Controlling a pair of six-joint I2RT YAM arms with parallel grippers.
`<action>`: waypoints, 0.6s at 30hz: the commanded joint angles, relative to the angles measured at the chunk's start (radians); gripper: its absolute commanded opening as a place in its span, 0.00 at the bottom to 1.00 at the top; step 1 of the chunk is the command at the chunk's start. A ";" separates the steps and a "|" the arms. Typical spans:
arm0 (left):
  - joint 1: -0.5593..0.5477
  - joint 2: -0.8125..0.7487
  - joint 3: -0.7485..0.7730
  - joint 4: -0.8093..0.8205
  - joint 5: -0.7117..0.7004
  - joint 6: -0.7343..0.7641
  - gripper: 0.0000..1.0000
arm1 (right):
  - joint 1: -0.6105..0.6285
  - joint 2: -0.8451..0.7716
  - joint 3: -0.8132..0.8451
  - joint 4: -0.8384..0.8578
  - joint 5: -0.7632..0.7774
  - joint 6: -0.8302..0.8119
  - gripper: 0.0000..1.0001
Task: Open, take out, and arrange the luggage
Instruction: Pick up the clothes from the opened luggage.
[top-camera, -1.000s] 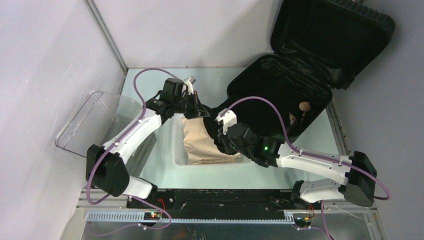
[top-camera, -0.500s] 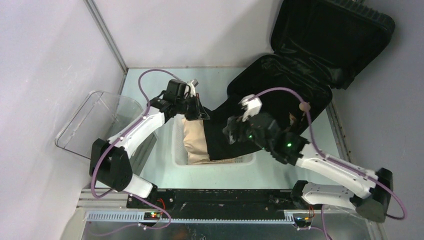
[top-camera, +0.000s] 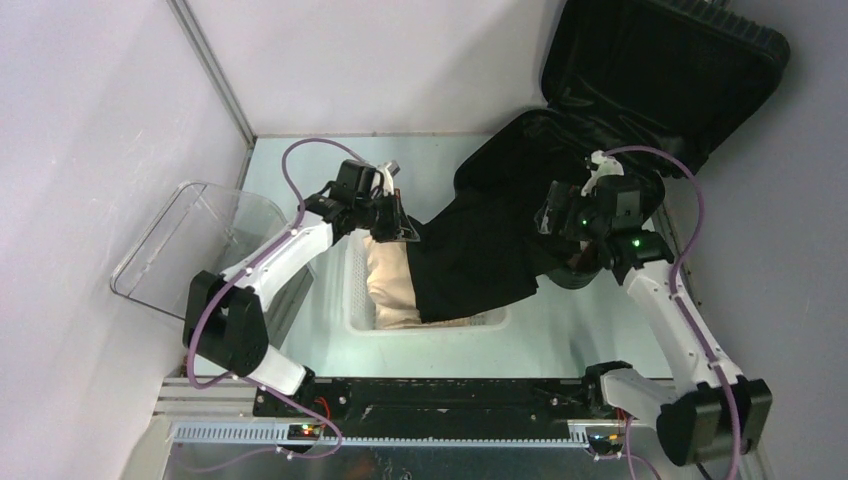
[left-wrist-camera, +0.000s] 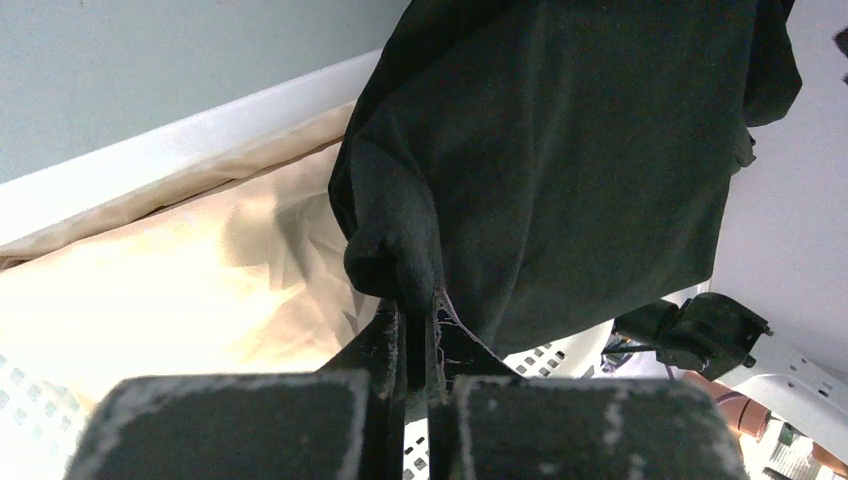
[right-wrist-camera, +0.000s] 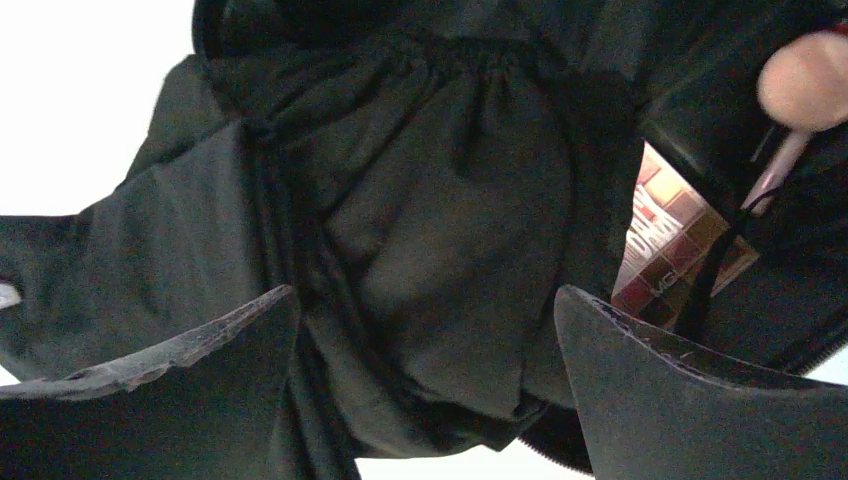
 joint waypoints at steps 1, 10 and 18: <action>0.005 0.009 0.026 0.019 0.017 0.029 0.00 | -0.137 0.083 0.023 -0.053 -0.344 -0.072 0.98; 0.004 0.017 0.023 0.023 0.020 0.032 0.00 | -0.196 0.240 0.023 -0.122 -0.445 -0.184 0.99; 0.004 0.027 0.051 -0.031 -0.024 0.068 0.00 | -0.246 0.342 0.023 0.009 -0.512 -0.170 0.66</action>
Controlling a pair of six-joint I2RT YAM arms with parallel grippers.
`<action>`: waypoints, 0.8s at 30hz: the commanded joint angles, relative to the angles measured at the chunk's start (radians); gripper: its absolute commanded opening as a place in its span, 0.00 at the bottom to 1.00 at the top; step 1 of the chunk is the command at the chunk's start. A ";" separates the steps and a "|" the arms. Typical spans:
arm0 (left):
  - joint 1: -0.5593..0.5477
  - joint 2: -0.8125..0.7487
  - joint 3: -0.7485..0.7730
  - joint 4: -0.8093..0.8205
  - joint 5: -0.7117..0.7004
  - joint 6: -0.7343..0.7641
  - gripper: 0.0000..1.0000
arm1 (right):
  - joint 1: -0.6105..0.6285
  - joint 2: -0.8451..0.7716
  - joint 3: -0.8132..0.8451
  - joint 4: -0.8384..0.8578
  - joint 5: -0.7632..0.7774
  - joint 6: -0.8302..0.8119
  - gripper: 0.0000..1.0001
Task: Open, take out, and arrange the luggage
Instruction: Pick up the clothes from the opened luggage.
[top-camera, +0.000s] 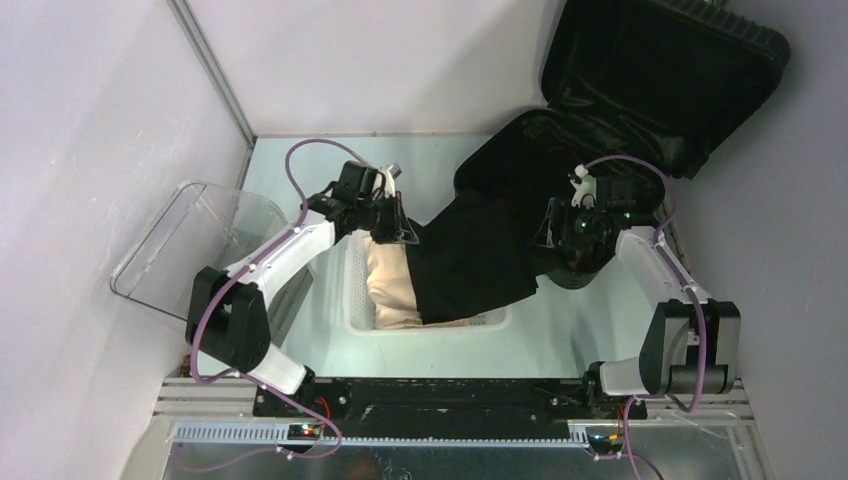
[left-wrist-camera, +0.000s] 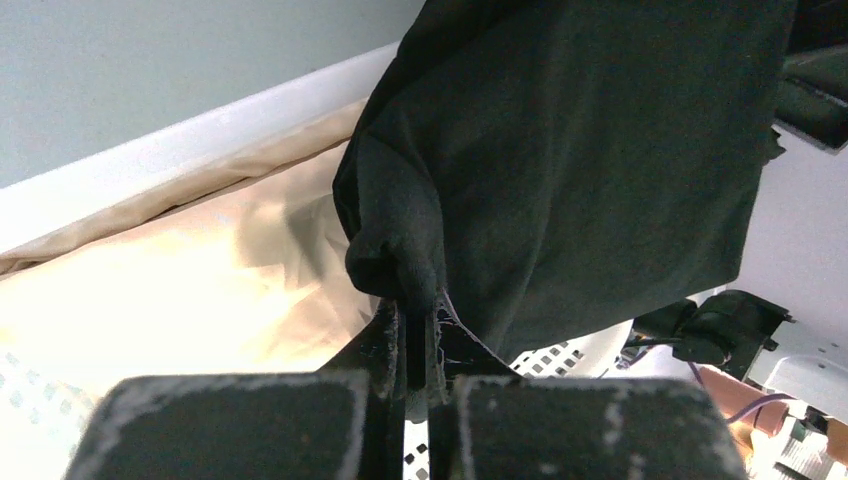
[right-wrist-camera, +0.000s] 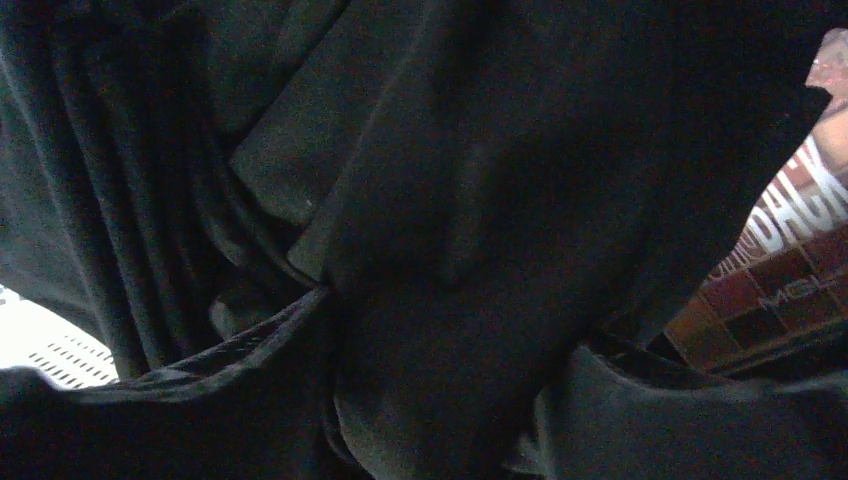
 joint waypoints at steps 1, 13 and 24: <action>0.004 0.008 0.054 -0.028 -0.032 0.050 0.00 | -0.038 0.030 0.023 0.104 -0.088 -0.002 0.54; 0.004 -0.011 0.107 -0.087 -0.059 0.061 0.00 | -0.117 0.017 0.023 0.262 -0.127 -0.013 0.00; 0.005 0.004 0.110 -0.099 -0.063 0.074 0.00 | -0.144 0.076 0.062 0.322 -0.063 -0.058 0.00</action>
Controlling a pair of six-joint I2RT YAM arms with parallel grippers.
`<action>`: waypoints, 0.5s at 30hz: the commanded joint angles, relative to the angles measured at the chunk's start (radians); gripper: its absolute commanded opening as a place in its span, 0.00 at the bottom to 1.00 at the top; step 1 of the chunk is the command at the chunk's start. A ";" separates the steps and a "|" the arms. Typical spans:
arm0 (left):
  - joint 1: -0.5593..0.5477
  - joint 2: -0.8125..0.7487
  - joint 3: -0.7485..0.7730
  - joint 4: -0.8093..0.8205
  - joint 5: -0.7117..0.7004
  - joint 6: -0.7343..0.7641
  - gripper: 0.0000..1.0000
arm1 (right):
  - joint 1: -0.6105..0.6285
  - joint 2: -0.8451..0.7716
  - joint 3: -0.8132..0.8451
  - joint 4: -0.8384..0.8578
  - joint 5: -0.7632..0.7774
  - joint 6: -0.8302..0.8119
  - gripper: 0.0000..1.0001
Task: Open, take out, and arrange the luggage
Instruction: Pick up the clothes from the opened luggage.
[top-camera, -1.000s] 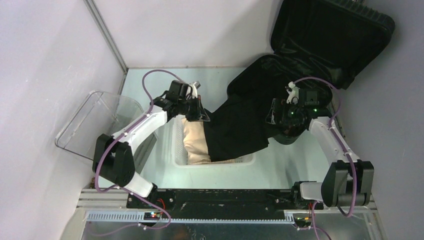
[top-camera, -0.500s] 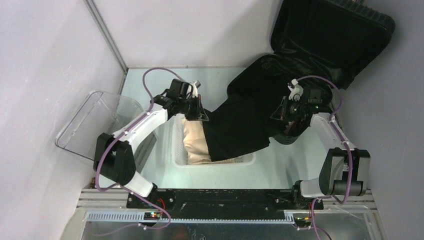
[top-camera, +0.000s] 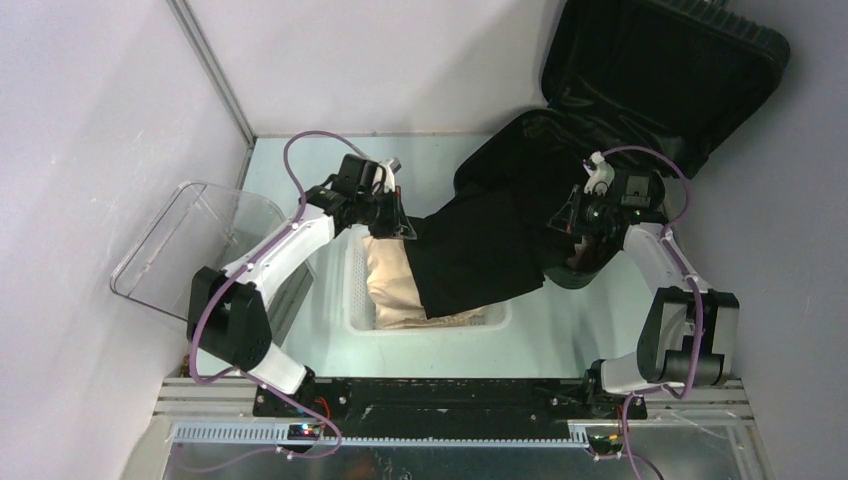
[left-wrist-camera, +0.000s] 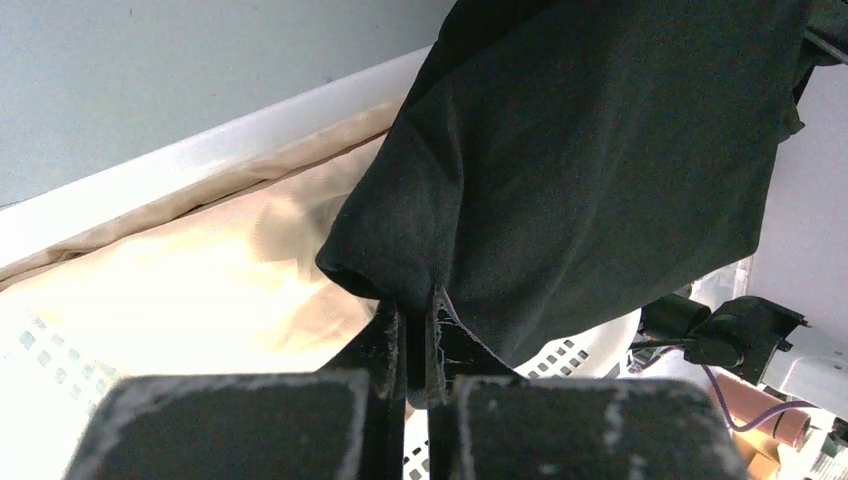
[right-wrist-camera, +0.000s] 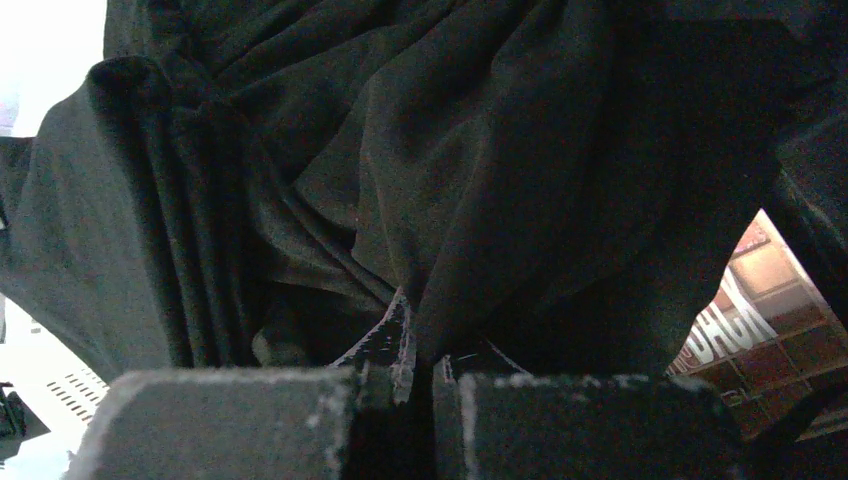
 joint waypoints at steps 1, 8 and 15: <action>0.005 -0.004 0.035 -0.010 -0.019 0.038 0.00 | -0.044 0.031 0.069 0.114 0.087 -0.040 0.00; 0.004 0.015 0.037 0.020 0.001 0.033 0.02 | -0.048 0.038 0.110 0.034 -0.119 -0.044 0.37; 0.005 0.031 0.037 0.053 0.023 0.025 0.06 | -0.071 0.018 0.141 -0.068 -0.245 -0.131 0.81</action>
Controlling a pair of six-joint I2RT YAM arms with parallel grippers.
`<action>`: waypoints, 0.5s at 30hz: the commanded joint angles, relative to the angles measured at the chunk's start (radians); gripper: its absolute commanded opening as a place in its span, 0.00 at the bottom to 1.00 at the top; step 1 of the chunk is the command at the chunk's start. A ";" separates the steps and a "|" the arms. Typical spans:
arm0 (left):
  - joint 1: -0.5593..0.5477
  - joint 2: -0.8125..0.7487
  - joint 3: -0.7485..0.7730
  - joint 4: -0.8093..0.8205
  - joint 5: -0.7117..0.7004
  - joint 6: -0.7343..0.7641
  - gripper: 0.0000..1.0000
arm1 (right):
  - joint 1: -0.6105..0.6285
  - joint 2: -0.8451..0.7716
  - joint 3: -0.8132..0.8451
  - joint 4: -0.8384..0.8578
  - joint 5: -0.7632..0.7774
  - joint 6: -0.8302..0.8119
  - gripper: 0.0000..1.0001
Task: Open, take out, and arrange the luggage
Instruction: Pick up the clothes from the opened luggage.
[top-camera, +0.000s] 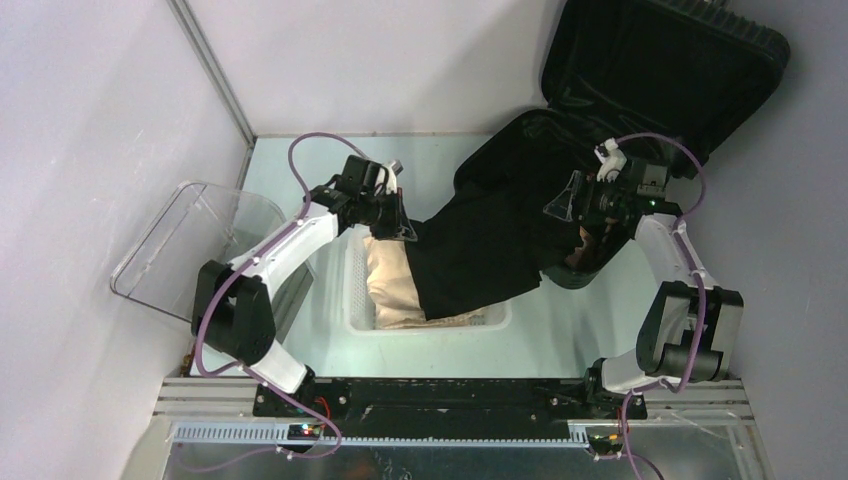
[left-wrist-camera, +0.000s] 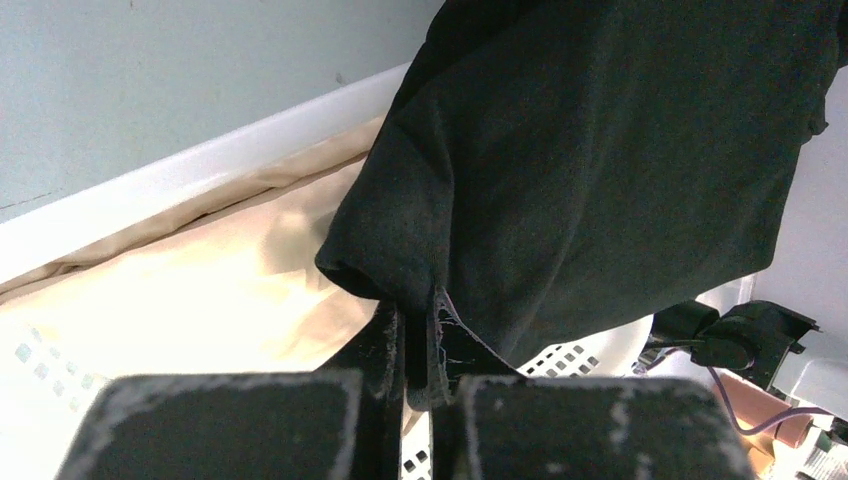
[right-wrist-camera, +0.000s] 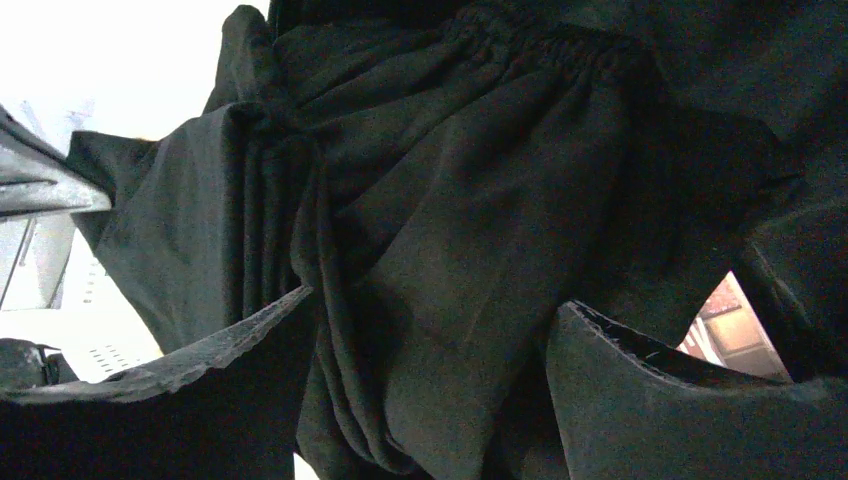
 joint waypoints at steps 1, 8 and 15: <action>0.005 0.002 0.037 0.051 0.026 0.019 0.06 | -0.005 -0.021 0.054 -0.069 -0.080 -0.087 0.83; 0.005 0.009 0.031 0.059 0.029 0.019 0.07 | 0.063 -0.004 0.055 -0.225 0.030 -0.270 0.89; 0.005 0.018 0.029 0.056 0.016 0.028 0.08 | 0.084 0.016 0.055 -0.257 0.090 -0.327 0.87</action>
